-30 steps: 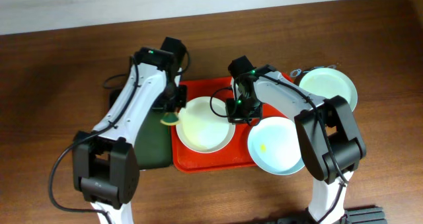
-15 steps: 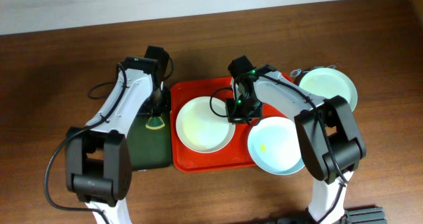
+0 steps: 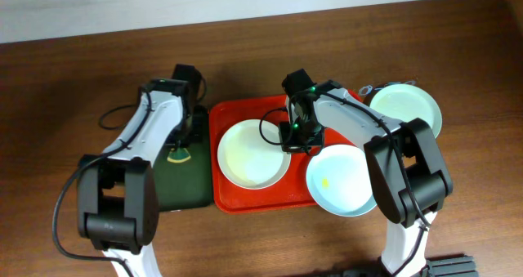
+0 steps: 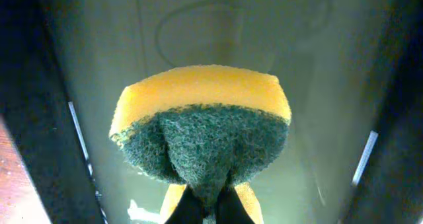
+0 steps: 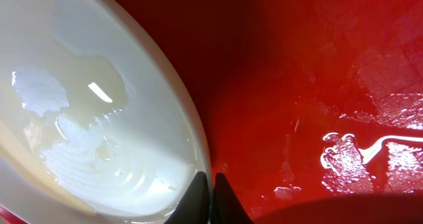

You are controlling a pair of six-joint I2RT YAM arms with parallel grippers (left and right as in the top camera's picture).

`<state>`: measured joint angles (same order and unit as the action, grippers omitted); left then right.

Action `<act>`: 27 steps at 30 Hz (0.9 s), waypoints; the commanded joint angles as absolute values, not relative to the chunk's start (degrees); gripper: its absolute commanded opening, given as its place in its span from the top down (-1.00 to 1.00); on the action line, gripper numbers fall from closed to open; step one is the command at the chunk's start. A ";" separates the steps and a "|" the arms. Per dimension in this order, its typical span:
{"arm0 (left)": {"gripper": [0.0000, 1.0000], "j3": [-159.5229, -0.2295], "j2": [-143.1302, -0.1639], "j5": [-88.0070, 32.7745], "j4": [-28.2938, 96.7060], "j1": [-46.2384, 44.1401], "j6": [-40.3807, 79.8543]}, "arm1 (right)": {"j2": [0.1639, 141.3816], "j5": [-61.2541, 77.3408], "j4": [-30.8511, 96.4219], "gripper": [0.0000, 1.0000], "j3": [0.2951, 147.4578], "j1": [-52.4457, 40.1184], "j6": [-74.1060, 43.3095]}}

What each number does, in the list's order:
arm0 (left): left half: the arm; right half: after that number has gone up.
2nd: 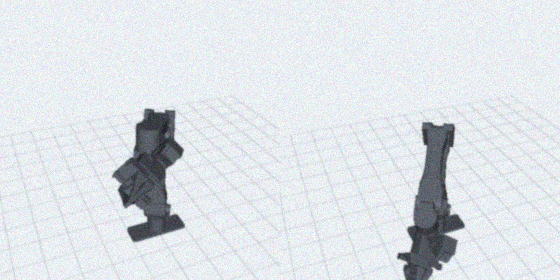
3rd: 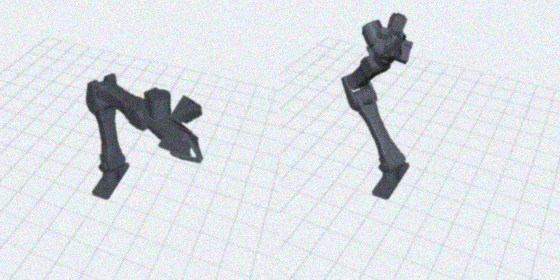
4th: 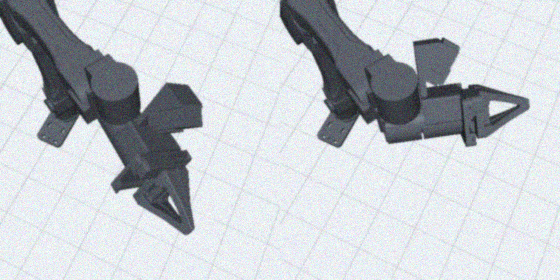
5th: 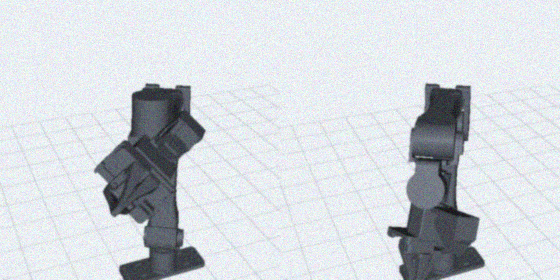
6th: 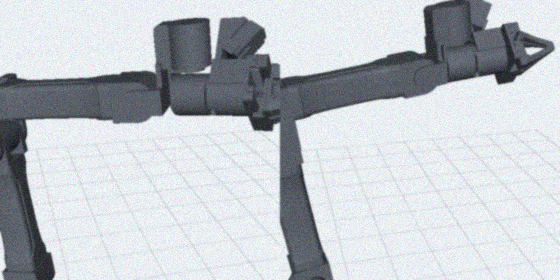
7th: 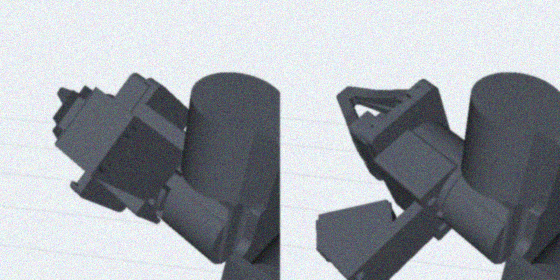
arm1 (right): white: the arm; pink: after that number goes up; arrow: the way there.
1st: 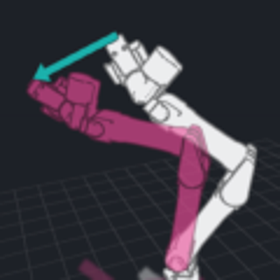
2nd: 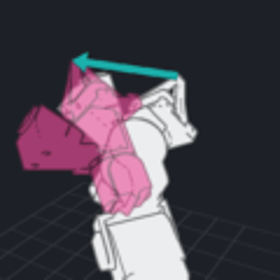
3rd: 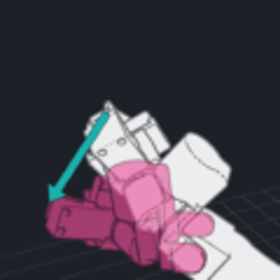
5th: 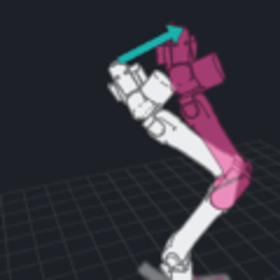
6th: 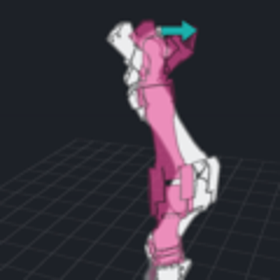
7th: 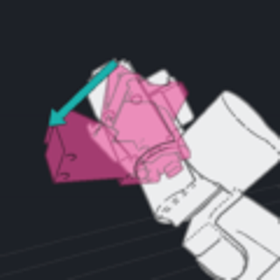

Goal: Clean dirty plates on tray and stack at the side
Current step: 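Return the sponge to the green tray and raise left arm to rest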

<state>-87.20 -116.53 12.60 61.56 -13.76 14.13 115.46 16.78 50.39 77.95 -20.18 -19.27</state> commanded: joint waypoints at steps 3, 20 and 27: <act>0.99 -86.48 -116.46 7.07 61.04 -10.09 10.63 | 115.77 17.34 50.13 0.92 77.84 -20.60 -18.90; 0.02 -93.51 -116.60 2.09 66.67 -6.79 9.34 | 115.77 17.37 50.04 0.92 77.84 -20.60 -18.92; -0.97 -112.46 -116.60 2.09 75.35 -4.36 9.78 | 115.77 17.34 49.93 0.92 77.84 -20.60 -18.92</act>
